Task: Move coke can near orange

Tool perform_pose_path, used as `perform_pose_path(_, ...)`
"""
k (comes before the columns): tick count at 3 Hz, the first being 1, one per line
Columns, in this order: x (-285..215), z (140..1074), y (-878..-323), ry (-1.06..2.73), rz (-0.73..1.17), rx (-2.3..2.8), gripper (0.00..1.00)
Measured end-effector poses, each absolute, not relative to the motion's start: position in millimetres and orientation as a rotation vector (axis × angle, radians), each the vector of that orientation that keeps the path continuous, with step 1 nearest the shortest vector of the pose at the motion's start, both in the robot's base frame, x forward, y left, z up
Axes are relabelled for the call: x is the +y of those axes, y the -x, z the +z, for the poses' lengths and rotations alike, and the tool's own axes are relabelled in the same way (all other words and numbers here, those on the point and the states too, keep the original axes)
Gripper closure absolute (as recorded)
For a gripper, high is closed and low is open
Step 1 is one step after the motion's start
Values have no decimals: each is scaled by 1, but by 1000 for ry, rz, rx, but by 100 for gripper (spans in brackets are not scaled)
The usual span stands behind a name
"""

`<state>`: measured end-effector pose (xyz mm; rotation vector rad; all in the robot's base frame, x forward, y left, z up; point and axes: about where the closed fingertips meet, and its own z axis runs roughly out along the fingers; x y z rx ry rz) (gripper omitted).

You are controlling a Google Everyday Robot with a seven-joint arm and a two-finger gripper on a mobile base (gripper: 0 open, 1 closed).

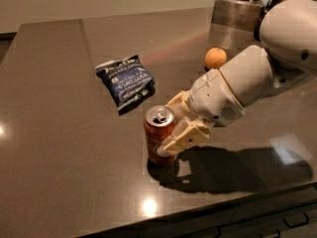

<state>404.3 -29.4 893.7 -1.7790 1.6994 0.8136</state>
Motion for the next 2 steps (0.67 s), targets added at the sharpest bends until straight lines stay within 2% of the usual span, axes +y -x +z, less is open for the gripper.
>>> perform_pose_path(2, -28, 903, -403, 1777, 827, 1704, 93)
